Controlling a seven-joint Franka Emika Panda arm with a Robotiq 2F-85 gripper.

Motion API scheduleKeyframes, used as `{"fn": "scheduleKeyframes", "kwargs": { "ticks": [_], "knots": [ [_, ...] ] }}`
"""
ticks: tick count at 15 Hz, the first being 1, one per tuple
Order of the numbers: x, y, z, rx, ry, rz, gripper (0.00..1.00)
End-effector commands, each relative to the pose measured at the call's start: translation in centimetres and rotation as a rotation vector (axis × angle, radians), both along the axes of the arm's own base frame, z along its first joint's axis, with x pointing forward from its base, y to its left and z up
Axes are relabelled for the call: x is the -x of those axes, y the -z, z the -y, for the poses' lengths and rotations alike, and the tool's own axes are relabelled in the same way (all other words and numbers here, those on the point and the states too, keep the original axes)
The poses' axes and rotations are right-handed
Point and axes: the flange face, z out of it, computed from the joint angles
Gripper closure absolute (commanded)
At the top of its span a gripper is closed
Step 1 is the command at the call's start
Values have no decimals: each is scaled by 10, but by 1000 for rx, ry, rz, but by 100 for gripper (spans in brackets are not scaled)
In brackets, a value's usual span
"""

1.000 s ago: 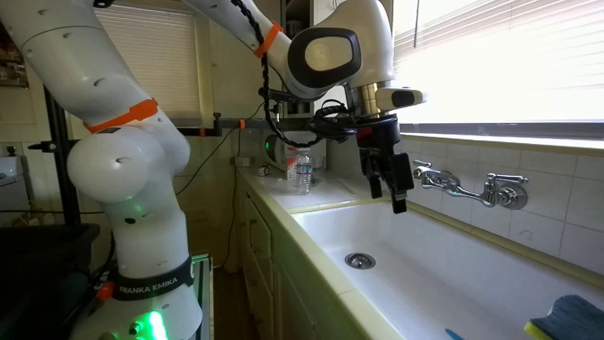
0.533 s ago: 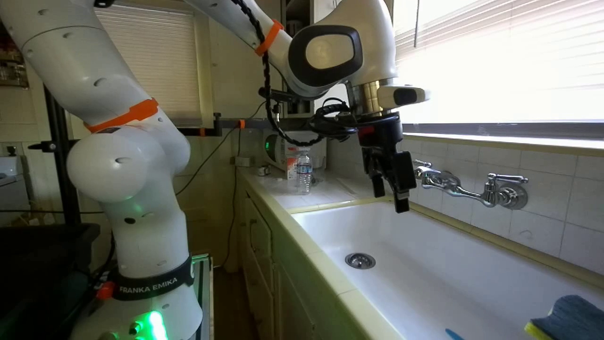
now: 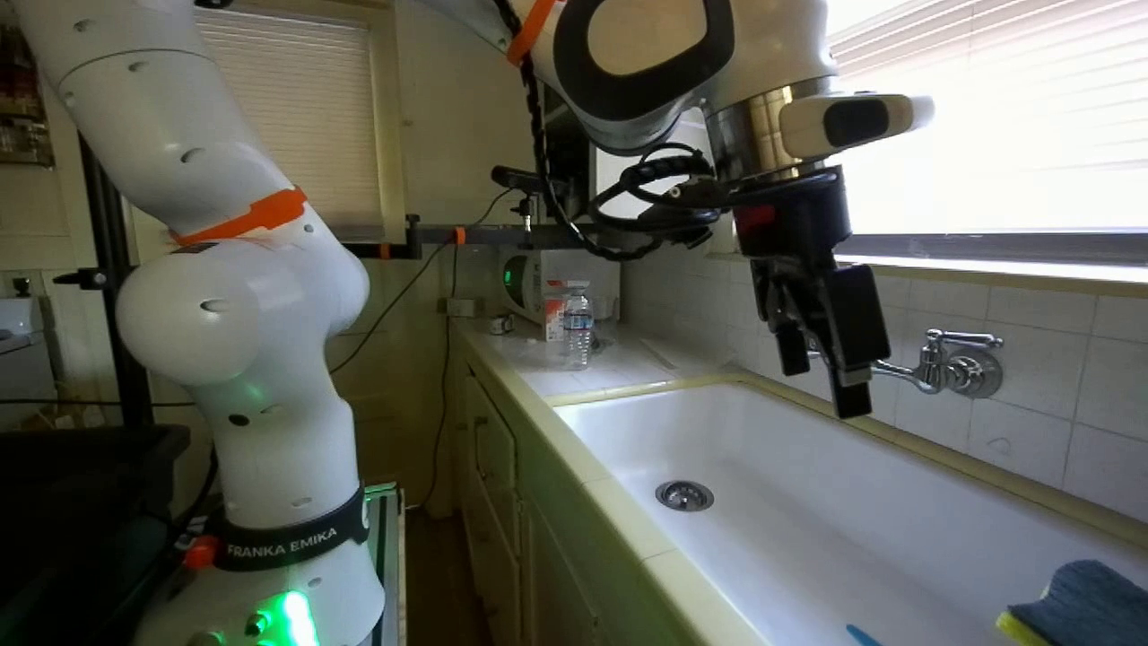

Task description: Put the purple spoon into the sink

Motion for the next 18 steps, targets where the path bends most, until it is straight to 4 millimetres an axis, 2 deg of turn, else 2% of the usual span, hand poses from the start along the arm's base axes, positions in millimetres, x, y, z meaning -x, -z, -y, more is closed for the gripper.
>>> {"fn": "scheduleKeyframes", "kwargs": {
  "ticks": [1,6,8,10,11,13,18],
  "knots": [
    [-14,-5,28,23,-62,5,0],
    [-25,-8,53,109,-195,-73,0],
    [-24,-4,61,102,-302,-131,0],
    [-25,-2,72,122,-315,-143,0],
    [-22,-4,59,104,-279,-96,0],
    [-24,-3,66,112,-293,-106,0],
    [-24,-1,69,133,-298,-110,0]
  ]
}}
